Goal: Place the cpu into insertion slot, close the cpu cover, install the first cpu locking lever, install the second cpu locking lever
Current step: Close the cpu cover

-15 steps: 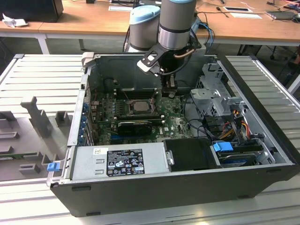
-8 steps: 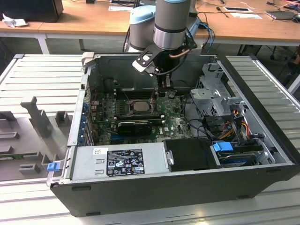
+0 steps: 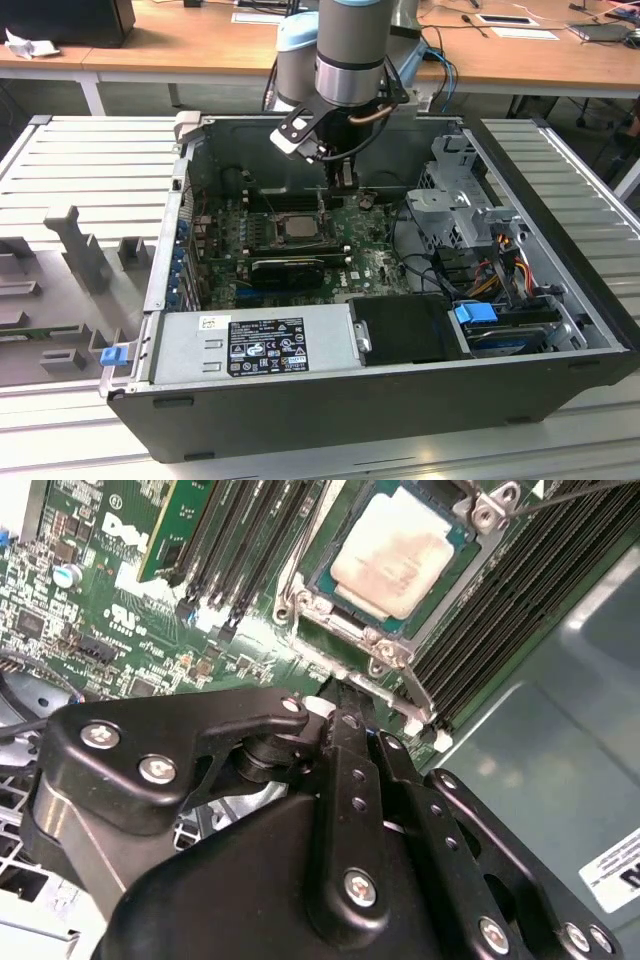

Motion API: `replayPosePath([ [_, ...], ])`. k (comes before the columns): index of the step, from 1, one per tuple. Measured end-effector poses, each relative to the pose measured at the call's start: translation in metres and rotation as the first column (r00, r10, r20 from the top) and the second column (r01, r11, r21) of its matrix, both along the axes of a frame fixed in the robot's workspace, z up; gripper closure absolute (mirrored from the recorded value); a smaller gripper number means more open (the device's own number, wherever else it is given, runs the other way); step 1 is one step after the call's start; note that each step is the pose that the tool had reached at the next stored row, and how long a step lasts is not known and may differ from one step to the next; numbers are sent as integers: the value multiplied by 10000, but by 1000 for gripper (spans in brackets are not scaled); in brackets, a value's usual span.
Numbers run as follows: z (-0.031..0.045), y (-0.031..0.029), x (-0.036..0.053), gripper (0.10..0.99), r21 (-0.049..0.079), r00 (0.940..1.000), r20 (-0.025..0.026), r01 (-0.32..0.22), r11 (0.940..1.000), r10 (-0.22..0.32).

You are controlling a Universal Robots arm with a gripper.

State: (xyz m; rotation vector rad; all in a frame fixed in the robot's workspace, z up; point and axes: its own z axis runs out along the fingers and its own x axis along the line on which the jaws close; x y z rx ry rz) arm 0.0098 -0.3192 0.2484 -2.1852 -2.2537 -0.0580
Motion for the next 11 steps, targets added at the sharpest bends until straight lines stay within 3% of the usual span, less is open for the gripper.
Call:
replayPosePath([
  [5,-25,0,-114,980,3,10000,2,1,10000,-1],
  [9,-128,0,-167,980,19,10000,1,-61,10000,61],
  [11,-139,-1,-191,980,21,10000,-1,-92,10000,92],
])
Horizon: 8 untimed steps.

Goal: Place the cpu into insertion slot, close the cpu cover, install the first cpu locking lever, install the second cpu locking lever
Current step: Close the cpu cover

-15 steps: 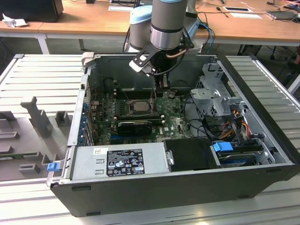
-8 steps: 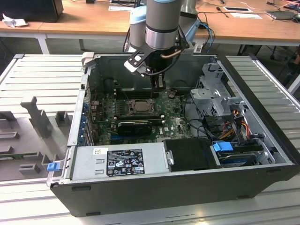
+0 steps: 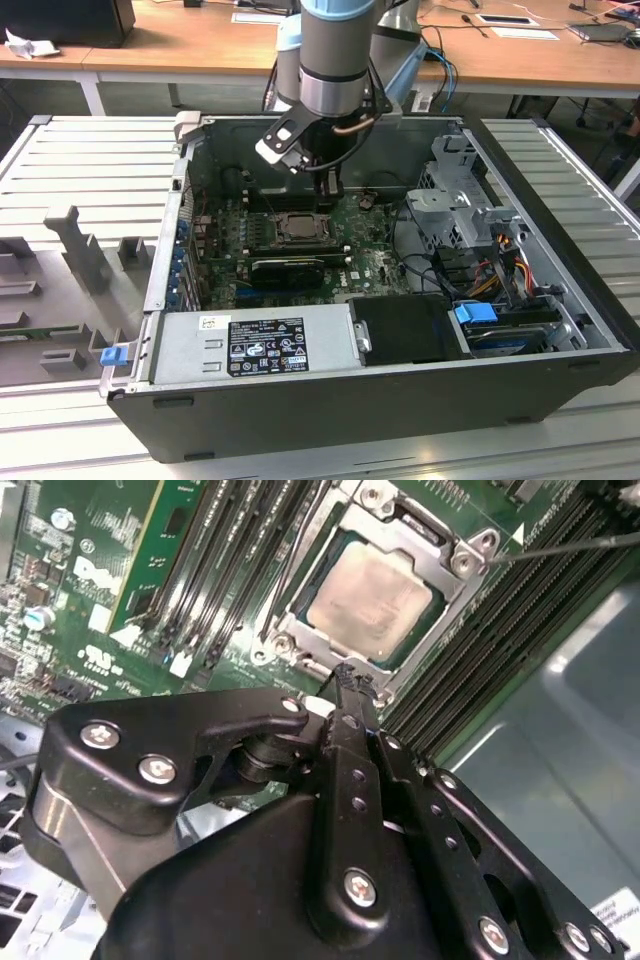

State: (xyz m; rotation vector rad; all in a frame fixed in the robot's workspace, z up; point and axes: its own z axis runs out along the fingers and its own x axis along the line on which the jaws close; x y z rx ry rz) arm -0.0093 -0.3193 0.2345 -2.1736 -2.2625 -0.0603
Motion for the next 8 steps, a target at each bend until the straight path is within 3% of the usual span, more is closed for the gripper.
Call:
replayPosePath([
  [8,-35,0,-184,980,40,9998,-12,-197,9998,197],
])
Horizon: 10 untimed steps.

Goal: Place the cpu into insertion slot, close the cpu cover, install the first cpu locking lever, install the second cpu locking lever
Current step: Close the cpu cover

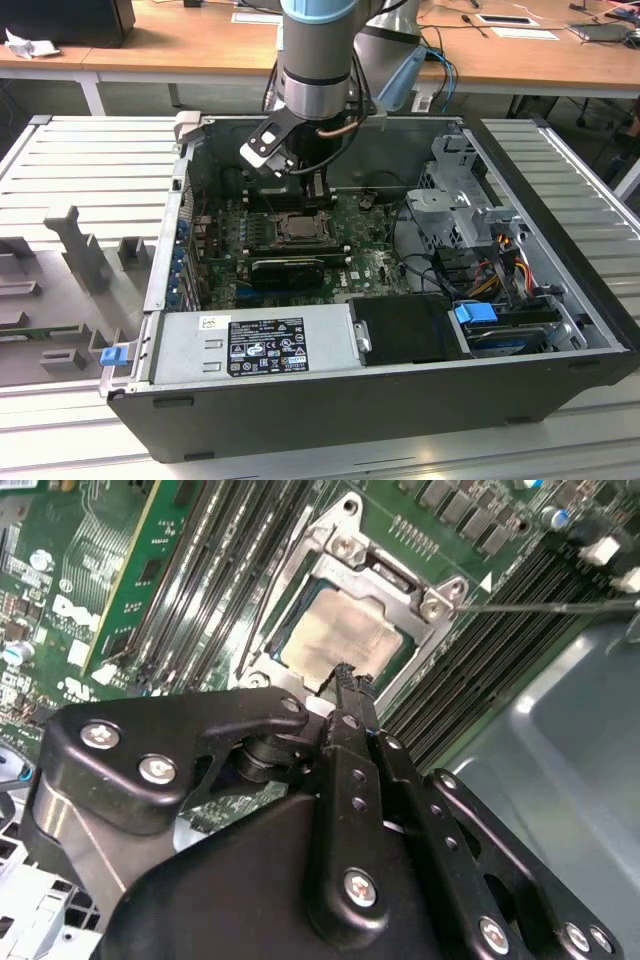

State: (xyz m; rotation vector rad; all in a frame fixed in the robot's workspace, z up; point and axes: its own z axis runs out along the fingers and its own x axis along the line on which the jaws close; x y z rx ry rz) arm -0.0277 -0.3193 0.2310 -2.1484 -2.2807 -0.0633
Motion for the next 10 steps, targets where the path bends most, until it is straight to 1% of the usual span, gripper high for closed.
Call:
replayPosePath([
  [7,-2,0,-86,980,22,10000,1,-6,10000,6],
  [10,-2,0,-101,980,21,10000,1,-5,10000,5],
])
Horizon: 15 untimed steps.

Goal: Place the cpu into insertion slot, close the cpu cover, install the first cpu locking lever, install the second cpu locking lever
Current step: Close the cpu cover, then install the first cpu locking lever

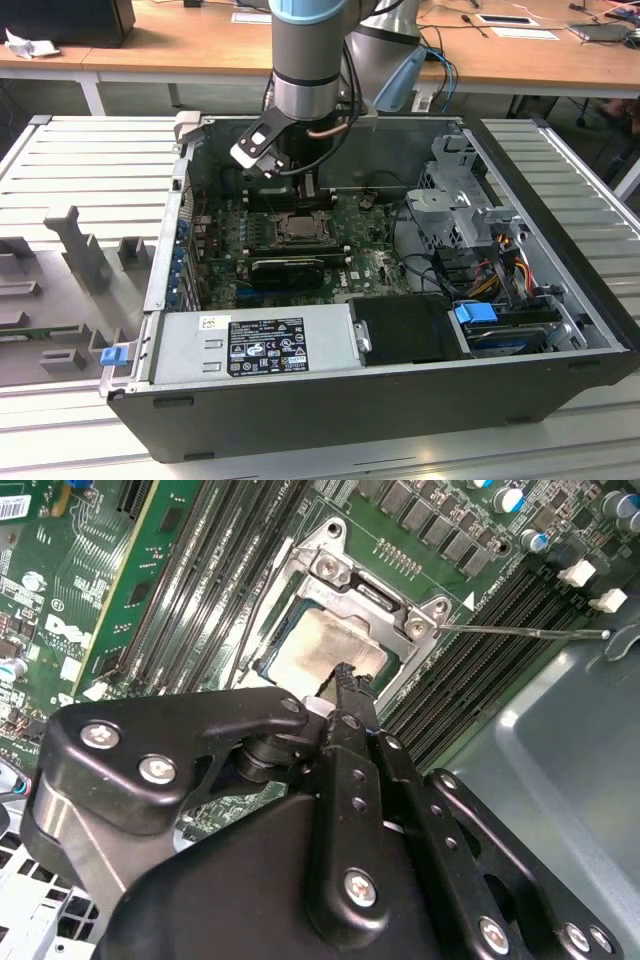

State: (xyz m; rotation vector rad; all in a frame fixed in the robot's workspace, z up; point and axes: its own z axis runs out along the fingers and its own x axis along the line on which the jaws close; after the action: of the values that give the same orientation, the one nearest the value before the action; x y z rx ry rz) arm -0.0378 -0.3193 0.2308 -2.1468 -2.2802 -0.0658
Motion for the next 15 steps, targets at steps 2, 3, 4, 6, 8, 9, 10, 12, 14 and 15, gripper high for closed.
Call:
replayPosePath([
  [2,0,0,-2,980,1,10000,0,-2,10000,2],
  [3,0,0,-3,980,0,10000,0,-3,10000,3],
  [4,0,0,-5,980,1,10000,0,-1,10000,1],
  [6,0,0,-6,980,0,10000,-1,-1,10000,1],
  [8,8,-1,-6,980,-1,10000,-1,-1,10000,1],
  [9,17,0,-6,980,0,10000,-1,-1,10000,1],
  [10,45,0,-6,980,0,10000,0,0,10000,0],
  [12,81,0,-6,980,1,10000,0,0,10000,0],
  [14,109,0,-6,980,0,10000,0,-1,10000,1],
  [15,125,0,-6,980,0,10000,-1,-1,10000,1],
])
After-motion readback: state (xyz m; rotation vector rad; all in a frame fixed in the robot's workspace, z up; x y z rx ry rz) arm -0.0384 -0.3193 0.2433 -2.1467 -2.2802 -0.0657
